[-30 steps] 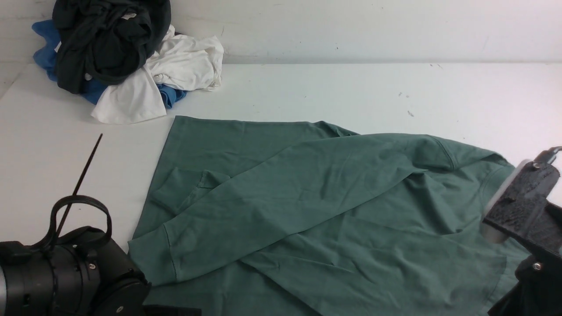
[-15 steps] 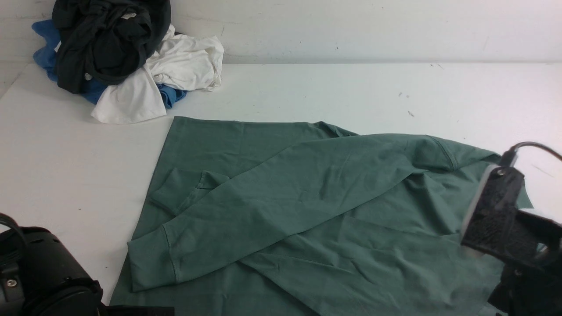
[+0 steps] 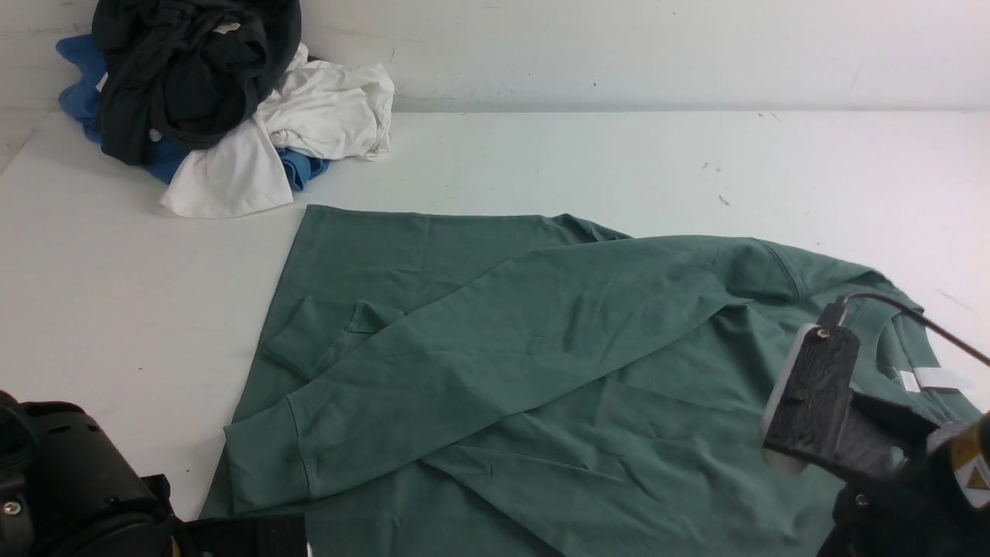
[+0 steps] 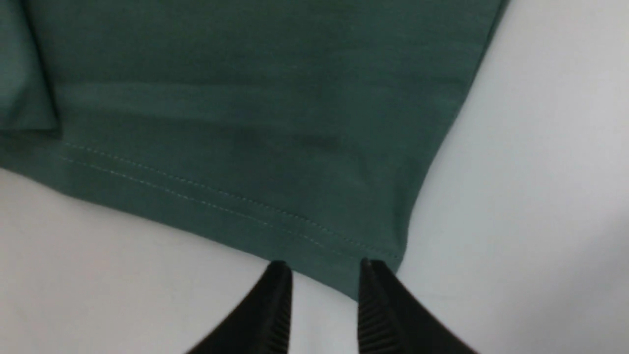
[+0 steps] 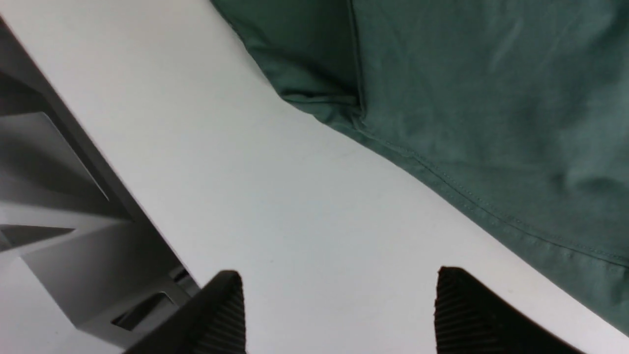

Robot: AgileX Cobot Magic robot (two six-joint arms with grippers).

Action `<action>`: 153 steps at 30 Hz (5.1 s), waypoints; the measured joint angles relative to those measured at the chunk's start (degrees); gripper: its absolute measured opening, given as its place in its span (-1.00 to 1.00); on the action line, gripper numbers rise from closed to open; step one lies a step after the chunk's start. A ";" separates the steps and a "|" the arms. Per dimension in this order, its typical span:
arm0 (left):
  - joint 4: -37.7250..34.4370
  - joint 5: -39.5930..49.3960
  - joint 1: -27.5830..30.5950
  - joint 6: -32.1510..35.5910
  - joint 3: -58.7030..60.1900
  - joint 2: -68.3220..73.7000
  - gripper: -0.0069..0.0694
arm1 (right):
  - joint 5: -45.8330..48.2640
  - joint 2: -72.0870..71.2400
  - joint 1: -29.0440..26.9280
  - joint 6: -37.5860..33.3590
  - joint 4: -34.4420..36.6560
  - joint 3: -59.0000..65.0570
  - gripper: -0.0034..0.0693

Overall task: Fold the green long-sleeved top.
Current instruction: Use both arms simultaneously to clamp the lower edge of the clothing fabric, then use both arms to drag the lower edge of the fabric forward and fold it over the upper edge

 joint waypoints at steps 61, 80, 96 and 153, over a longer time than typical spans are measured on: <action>-4.82 3.99 4.06 8.54 -4.59 5.04 -0.78 | -11.31 22.40 -11.67 -13.11 -11.78 0.00 0.41; -8.53 1.51 4.13 8.54 -4.59 4.99 -0.78 | -24.61 21.04 -11.67 -11.10 -22.36 12.12 0.41; -8.75 1.51 4.13 8.54 -4.59 4.99 -0.78 | -29.71 19.43 -11.67 -11.93 -22.75 12.66 0.31; 4.21 4.48 21.21 9.60 -65.26 32.32 -0.77 | -0.99 38.92 -28.39 -24.03 -4.61 -47.89 -0.88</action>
